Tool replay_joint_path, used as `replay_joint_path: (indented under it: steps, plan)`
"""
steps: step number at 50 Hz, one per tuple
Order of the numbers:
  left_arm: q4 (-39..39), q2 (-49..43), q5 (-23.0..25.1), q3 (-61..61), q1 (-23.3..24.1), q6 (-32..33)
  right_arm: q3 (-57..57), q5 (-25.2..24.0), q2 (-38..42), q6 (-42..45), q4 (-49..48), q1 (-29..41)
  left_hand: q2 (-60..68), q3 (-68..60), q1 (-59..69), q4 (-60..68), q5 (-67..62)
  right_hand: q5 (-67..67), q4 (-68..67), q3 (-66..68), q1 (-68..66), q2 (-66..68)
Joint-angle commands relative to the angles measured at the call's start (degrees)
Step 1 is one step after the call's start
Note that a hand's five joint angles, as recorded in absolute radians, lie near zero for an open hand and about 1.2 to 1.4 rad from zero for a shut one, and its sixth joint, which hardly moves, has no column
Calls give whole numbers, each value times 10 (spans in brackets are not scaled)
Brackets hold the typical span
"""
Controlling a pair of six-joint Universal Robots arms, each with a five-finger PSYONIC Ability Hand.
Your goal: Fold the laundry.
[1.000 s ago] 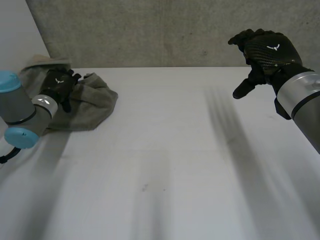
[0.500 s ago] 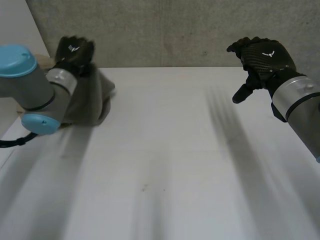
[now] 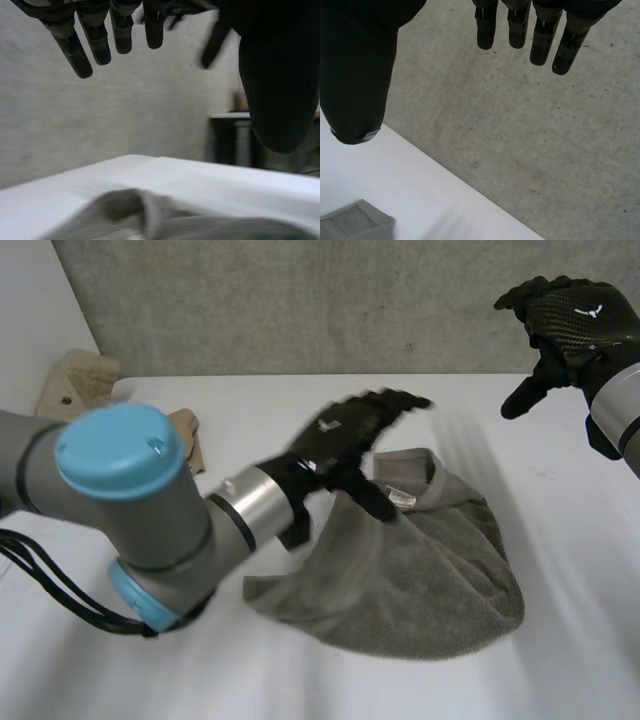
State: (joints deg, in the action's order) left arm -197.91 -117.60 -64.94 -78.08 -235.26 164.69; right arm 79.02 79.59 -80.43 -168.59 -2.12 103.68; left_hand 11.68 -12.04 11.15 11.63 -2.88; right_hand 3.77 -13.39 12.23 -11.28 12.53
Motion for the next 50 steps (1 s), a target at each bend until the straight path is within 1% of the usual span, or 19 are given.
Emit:
replay_joint_path:
  steps: [1,5,6,9,10,14,15,18,20,25,28,31,37,40,41,44,46,48,50]
  plan:
    - [28,4,-12,-7,-72,50,-13,-17,5,37,51,7,-16,20,-11,-16,28,-38,34,-22,13,-25]
    - [71,15,-12,-33,-72,56,-16,-53,9,112,118,7,-13,17,-8,-12,25,-38,34,-22,13,-25]
    - [81,18,-12,-41,-71,57,-11,-69,15,148,143,7,-8,12,-3,-7,20,-38,34,-22,13,-25]
    - [117,33,-18,-73,-65,68,0,-91,30,200,170,8,12,-9,18,13,0,-38,34,-22,13,-25]
    - [125,39,-22,-81,-62,71,9,-98,40,234,185,8,21,-17,26,21,-9,-38,34,-22,13,-25]
    - [144,57,-66,-116,-36,91,44,-102,51,299,189,6,26,-22,31,26,-14,-38,34,-22,13,-25]
    - [139,58,-90,-123,-25,101,50,-104,52,307,187,5,26,-22,31,26,-14,-38,34,-22,13,-25]
    - [131,53,-124,-121,-6,124,81,-109,63,334,153,3,22,-19,28,23,-10,-38,34,-22,13,-25]
    - [116,47,-142,-113,8,156,91,-110,72,338,122,1,19,-15,24,20,-7,-38,34,-22,13,-25]
    - [93,-2,-148,-62,29,219,108,-112,98,342,36,-1,17,-14,23,18,-5,-38,34,-22,13,-25]
    - [94,-53,-154,1,49,254,102,-115,117,341,19,-1,17,-14,23,18,-5,-38,34,-22,13,-25]
    - [95,-99,-166,55,53,272,84,-117,141,341,12,-1,14,-10,19,14,-2,-38,34,-22,13,-25]
    - [98,-169,-190,134,57,287,9,-160,213,346,9,3,29,-25,34,30,-17,-38,34,-22,13,-25]
    - [99,-197,-191,158,59,296,-25,-162,244,348,13,5,96,-93,101,97,-84,-38,34,-22,13,-25]
    - [100,-203,-191,162,59,299,-48,-161,266,353,15,6,110,-106,115,110,-98,-37,33,-22,12,-25]
    - [99,-223,-190,170,63,310,-81,-160,292,366,21,6,132,-128,137,132,-120,-20,16,-5,-5,-8]
    - [99,-237,-188,175,71,319,-106,-159,314,386,29,6,194,-190,199,194,-181,-2,-2,14,-23,11]
    - [99,-244,-188,179,75,324,-123,-159,330,397,34,6,227,-224,233,228,-215,17,-21,32,-42,29]
    - [99,-253,-187,184,78,329,-149,-157,351,413,40,7,269,-266,275,270,-257,66,-69,81,-90,78]
